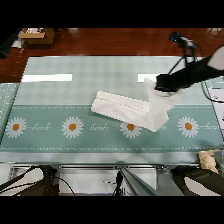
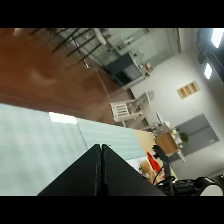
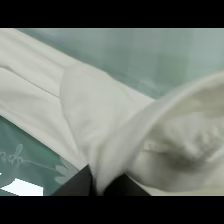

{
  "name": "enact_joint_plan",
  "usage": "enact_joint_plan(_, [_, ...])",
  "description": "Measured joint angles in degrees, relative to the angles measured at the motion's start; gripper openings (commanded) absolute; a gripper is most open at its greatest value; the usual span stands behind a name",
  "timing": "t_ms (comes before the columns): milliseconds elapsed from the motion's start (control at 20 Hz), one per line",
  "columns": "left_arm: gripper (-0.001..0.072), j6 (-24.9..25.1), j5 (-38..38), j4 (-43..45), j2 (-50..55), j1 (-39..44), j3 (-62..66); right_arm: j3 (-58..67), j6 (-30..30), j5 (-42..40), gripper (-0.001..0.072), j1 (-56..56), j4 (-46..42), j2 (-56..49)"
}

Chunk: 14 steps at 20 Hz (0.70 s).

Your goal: Fold the shirts.

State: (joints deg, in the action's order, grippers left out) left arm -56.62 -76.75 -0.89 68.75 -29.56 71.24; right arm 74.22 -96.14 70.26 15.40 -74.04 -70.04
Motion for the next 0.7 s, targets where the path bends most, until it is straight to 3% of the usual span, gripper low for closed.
enact_joint_plan(300, [0.0020,-0.2,-2.6,0.0,-3.1,-1.5,0.0,-0.5,-7.0,-20.2,0.0027,14.7,0.0,-13.4])
enact_joint_plan(350, [0.0020,-0.2,-2.6,0.0,-3.3,-1.0,0.0,-0.5,-7.9,-23.3,0.0058,16.5,0.6,-15.3])
enact_joint_plan(450, [0.0020,-0.2,-2.8,0.1,-3.5,0.4,0.0,-0.5,-9.4,-29.6,0.0359,19.4,2.8,-18.4])
enact_joint_plan(500, [0.0020,-0.2,-2.8,0.1,-3.6,1.2,0.0,-0.5,-9.9,-32.7,0.0421,20.4,4.4,-19.5])
enact_joint_plan(700, [0.0020,-0.1,-3.1,1.3,-3.7,4.2,0.0,-0.5,-10.4,-40.0,0.0432,22.0,7.7,-20.5])
